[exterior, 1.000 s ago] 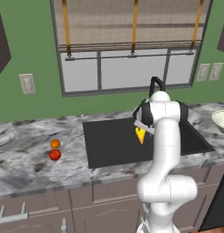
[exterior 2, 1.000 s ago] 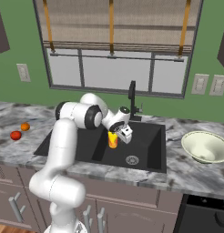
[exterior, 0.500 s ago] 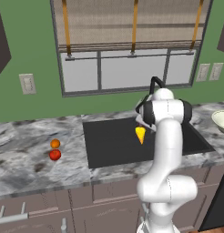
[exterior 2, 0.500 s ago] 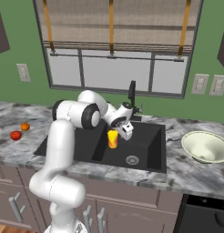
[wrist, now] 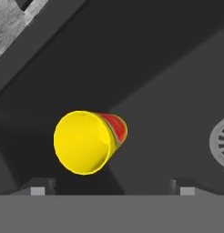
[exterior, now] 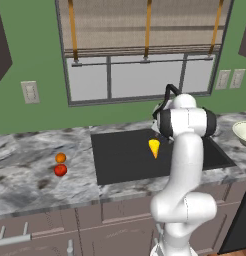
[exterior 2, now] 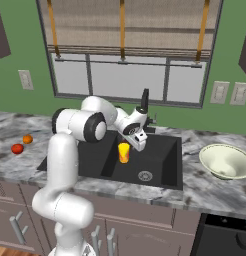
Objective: Remove the tangerine and tomato from the sink. Then move the bowl and cup from the counter to the sink for washing.
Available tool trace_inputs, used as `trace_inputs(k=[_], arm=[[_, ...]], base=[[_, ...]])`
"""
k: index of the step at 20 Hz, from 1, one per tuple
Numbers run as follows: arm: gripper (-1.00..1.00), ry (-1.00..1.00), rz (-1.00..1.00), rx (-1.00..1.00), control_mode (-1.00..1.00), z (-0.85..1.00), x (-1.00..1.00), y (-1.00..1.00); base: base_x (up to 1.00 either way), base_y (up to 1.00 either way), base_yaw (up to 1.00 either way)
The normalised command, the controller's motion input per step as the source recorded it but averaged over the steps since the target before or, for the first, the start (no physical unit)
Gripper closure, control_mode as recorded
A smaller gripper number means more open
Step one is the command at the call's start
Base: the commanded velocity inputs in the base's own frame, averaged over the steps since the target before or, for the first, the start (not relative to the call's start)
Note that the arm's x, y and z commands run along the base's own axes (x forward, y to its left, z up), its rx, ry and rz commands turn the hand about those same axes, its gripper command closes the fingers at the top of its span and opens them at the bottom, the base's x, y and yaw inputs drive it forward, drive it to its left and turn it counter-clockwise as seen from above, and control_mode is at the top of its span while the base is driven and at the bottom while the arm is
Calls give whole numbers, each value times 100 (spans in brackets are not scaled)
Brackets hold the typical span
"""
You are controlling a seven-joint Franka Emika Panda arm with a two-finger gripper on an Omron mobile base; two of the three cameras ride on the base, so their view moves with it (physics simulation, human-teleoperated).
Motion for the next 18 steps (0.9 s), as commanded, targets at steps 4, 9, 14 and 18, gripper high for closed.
trace_inputs(k=[4, 9, 14, 18], arm=[[-100, 0, 0, 0, -100, 31, -39, 0], [-100, 1, 3, 0, -100, 32, -40, -1], [-100, 0, 10, 0, -100, 30, -48, 0], [-100, 0, 12, -2, -100, 34, -52, -2]], base=[[0, 0, 0], [0, 0, 0], [0, 0, 0], [0, 0, 0]])
